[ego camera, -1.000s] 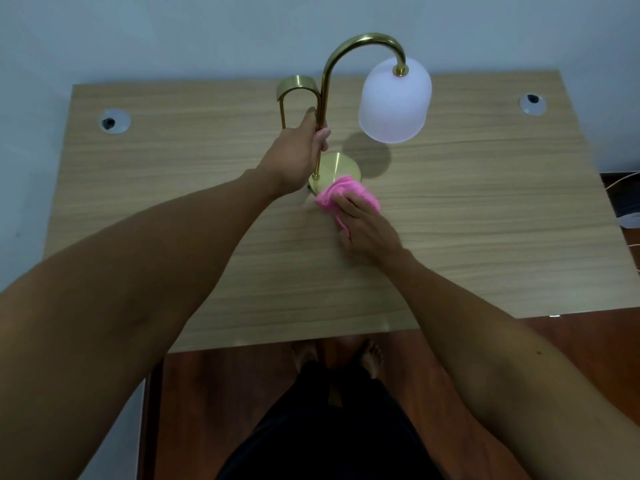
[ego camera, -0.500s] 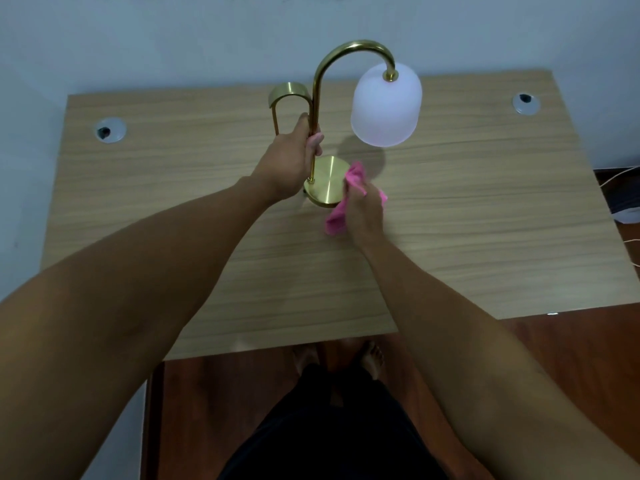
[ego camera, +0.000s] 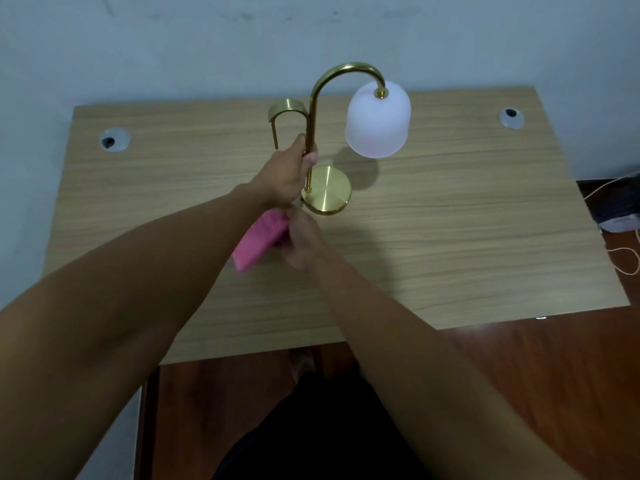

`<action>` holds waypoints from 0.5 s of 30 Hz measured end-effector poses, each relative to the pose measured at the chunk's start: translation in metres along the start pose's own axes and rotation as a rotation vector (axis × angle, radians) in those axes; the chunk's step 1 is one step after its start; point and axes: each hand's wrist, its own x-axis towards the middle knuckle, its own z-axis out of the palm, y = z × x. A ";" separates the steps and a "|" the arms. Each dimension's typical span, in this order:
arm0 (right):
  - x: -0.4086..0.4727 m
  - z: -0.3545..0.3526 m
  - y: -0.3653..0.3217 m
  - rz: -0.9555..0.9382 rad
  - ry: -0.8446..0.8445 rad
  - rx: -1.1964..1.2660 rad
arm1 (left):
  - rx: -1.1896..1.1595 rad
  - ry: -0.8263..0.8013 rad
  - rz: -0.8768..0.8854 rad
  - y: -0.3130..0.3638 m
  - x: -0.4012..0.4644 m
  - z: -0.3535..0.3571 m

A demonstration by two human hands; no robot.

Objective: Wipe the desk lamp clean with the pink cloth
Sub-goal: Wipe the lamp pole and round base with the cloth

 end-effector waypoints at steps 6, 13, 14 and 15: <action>-0.027 -0.073 -0.040 0.152 -0.132 -0.121 | -0.064 -0.103 -0.215 -0.015 -0.042 -0.009; -0.065 -0.124 -0.086 0.145 -0.182 -0.130 | -0.887 -0.156 -0.717 0.001 -0.078 0.025; -0.070 -0.130 -0.093 0.146 -0.195 -0.156 | -0.957 -0.206 -0.729 0.008 -0.080 0.031; -0.075 -0.137 -0.100 0.150 -0.213 -0.175 | -1.007 -0.240 -0.721 0.015 -0.082 0.038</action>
